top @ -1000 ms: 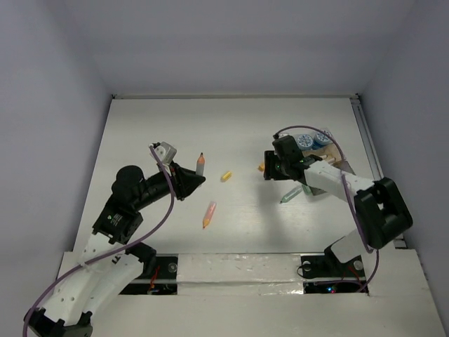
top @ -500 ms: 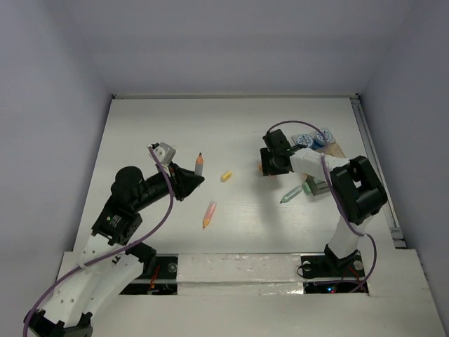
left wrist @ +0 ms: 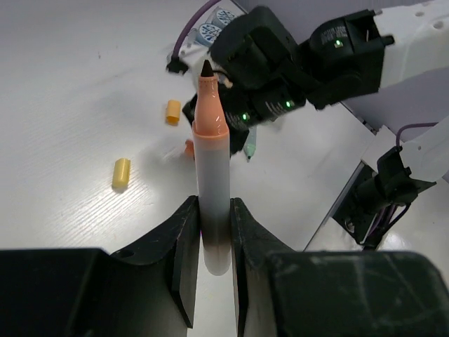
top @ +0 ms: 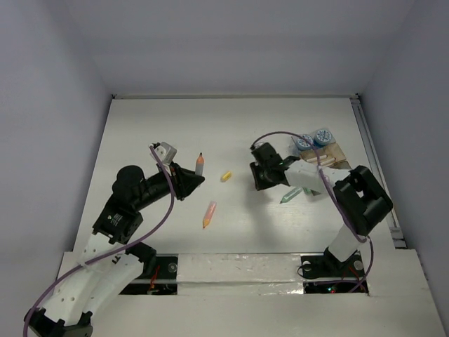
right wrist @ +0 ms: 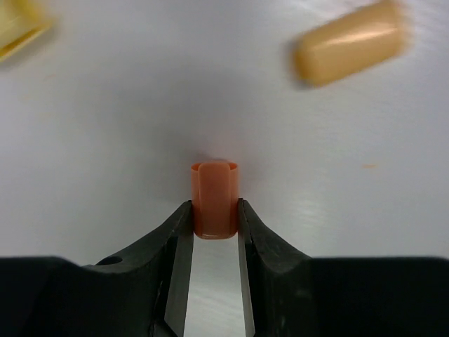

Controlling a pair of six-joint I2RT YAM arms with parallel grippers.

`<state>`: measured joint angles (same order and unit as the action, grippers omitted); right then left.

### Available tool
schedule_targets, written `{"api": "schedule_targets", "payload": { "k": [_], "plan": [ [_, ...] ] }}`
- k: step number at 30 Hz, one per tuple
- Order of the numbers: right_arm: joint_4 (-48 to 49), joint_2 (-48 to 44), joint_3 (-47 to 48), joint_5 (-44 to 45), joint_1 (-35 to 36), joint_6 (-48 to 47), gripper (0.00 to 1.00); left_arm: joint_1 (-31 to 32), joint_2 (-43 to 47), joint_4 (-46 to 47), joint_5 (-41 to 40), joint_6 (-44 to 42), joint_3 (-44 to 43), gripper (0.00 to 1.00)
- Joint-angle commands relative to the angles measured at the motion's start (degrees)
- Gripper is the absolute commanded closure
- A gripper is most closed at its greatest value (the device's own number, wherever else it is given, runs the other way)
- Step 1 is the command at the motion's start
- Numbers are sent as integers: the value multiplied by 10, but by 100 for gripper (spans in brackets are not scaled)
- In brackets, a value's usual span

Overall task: Sort the stationery into containers
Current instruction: Move the pen cap to the center of the board.

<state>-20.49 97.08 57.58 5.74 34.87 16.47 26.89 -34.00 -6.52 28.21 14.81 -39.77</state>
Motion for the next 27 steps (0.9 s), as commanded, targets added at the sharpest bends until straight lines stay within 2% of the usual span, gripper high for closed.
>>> {"api": "schedule_targets", "payload": {
  "k": [1,6,8,12,13,15,19,22,27],
  "plan": [
    [-11,-12,9,-20,85,-16,74,-1,-1,21,-2,-9,-2,100],
    [-8,16,17,-3,100,-40,74,-1,-1,19,-8,-9,-1,100],
    [-9,28,21,0,100,-49,68,-1,0,17,-11,-9,-1,100],
    [-9,27,22,1,100,-51,44,-1,0,17,-16,-10,-2,100],
    [-9,23,21,2,100,-50,35,-1,-1,17,-16,-10,-2,100],
    [-11,5,20,2,100,-43,28,-1,-3,17,-16,-10,-3,100],
    [-3,-41,9,-20,109,-24,24,-1,-5,17,-13,-10,-3,100],
    [26,-71,-11,-69,131,4,23,-1,-5,17,-14,-10,-3,100],
    [82,-78,-38,-97,164,52,23,-1,-4,16,-17,-10,-3,100]
  ]
}}
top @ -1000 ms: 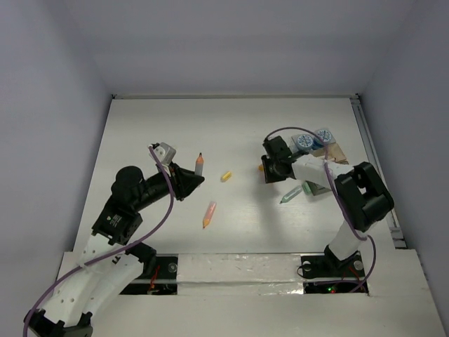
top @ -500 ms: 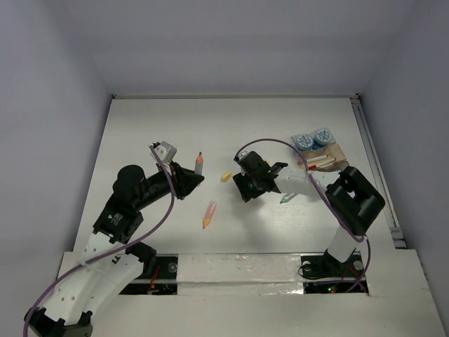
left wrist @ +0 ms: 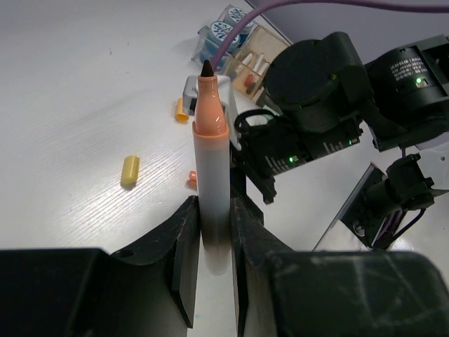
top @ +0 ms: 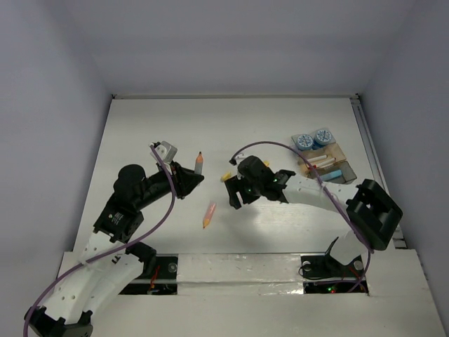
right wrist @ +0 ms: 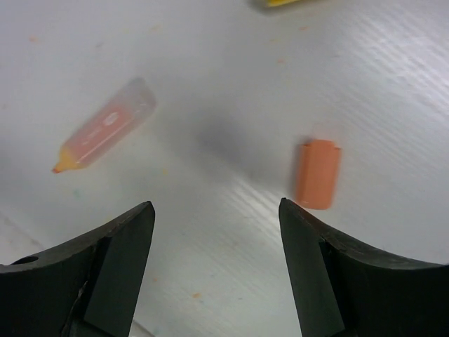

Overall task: Sort the stationery into containers
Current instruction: Move the pen cap to the center of the board, then pick up the pen cap from the center of the board.

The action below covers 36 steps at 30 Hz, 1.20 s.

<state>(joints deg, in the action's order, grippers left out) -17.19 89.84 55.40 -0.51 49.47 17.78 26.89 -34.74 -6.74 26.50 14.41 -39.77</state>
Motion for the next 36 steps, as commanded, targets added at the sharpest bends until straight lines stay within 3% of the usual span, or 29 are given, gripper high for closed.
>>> {"api": "schedule_targets", "payload": {
  "k": [1,7,21,36],
  "plan": [
    [58,0,-20,-44,19,45,23,-1,3,19,0,-6,-3,100],
    [84,24,-32,-63,25,69,22,-1,6,18,0,-6,-3,100],
    [26,60,-15,76,19,89,18,-1,4,18,1,-6,-3,100],
    [40,100,6,110,-25,81,14,-1,-5,22,5,-6,-5,100]
  ]
}}
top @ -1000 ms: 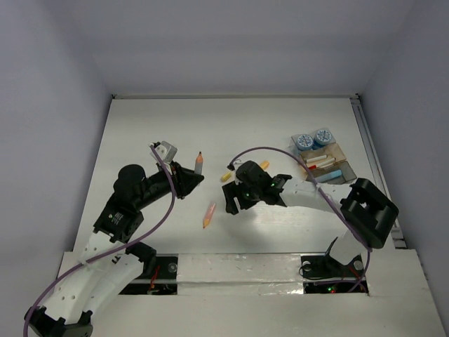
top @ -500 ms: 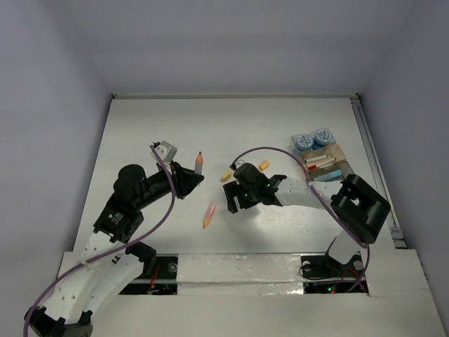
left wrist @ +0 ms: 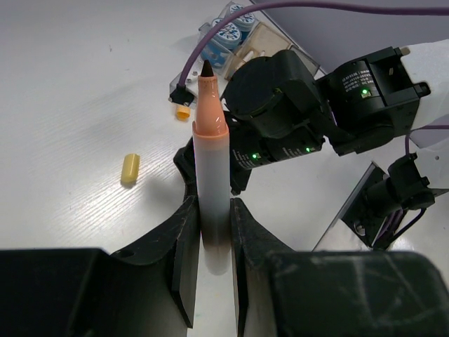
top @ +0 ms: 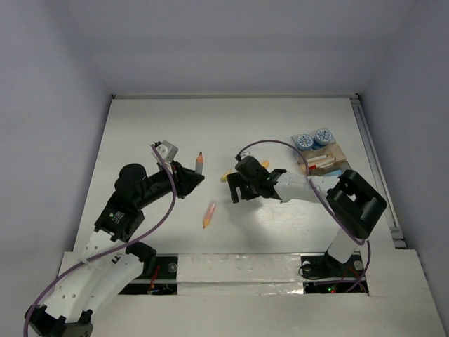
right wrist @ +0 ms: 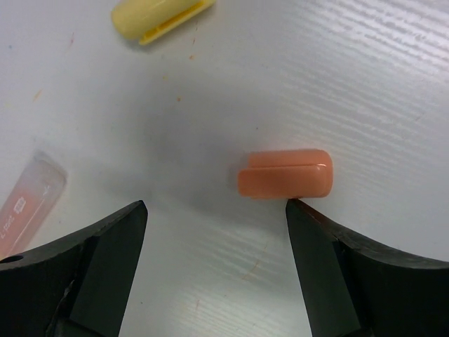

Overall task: Sort the stationery into containers
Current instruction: Pick up the pen cap from the center of the board.

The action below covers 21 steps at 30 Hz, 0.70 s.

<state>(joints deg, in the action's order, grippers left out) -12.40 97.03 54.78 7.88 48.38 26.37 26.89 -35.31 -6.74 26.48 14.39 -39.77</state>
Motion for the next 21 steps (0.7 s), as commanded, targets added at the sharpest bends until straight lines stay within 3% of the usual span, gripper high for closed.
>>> {"api": "schedule_targets", "payload": {
  "k": [1,9,21],
  "plan": [
    [-10,35,16,30,-14,-5,14,-1,1,22,5,-6,-5,100],
    [-44,70,62,70,-19,-16,14,-1,0,23,7,-7,-6,100],
    [-72,116,107,111,-19,-18,39,-1,7,20,6,-6,-3,100]
  ]
}}
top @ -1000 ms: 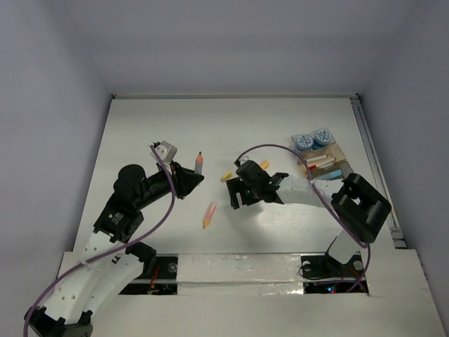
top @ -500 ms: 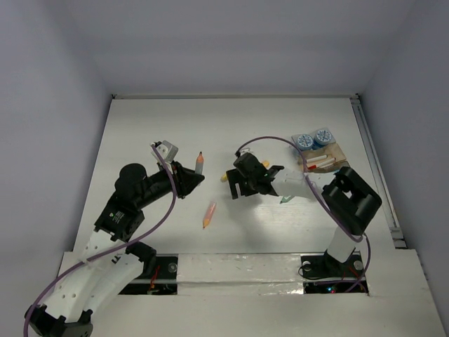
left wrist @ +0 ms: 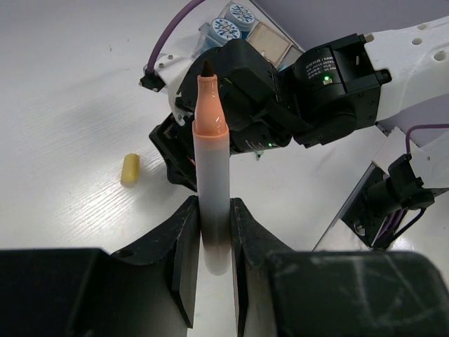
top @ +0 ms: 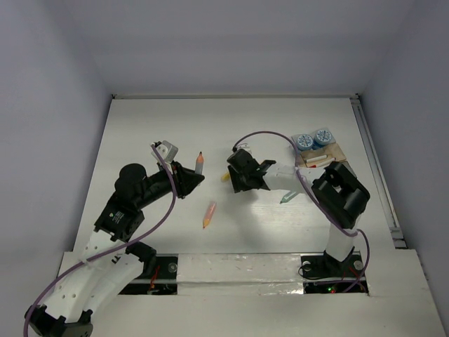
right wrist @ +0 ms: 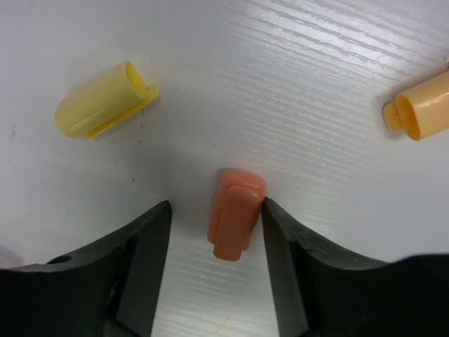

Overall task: Sort the stationery into containers
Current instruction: Pick up the pen cap from the center of the board.

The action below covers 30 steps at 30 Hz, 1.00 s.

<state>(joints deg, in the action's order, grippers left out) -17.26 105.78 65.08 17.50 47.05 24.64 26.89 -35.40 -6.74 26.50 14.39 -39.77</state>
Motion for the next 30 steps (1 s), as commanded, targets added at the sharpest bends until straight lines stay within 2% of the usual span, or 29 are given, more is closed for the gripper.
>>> {"api": "schedule_targets", "payload": {
  "k": [1,9,12,17,22,25,30],
  "plan": [
    [-24,31,5,16,-6,1,43,-1,9,21,6,-5,-3,100],
    [-33,53,17,37,-11,1,45,-1,9,20,6,-6,-2,100],
    [-31,52,15,37,-11,4,49,-1,11,20,5,-5,-2,100],
    [-41,51,20,38,-16,3,67,-1,11,20,5,-5,-2,100],
    [-49,37,22,43,-16,-2,98,-1,11,21,3,-5,-2,100],
    [-39,2,24,51,-16,-10,100,-1,9,21,4,-4,-3,100],
    [26,-125,26,15,-16,-22,100,-1,5,17,-7,-6,-3,100]
  ]
}}
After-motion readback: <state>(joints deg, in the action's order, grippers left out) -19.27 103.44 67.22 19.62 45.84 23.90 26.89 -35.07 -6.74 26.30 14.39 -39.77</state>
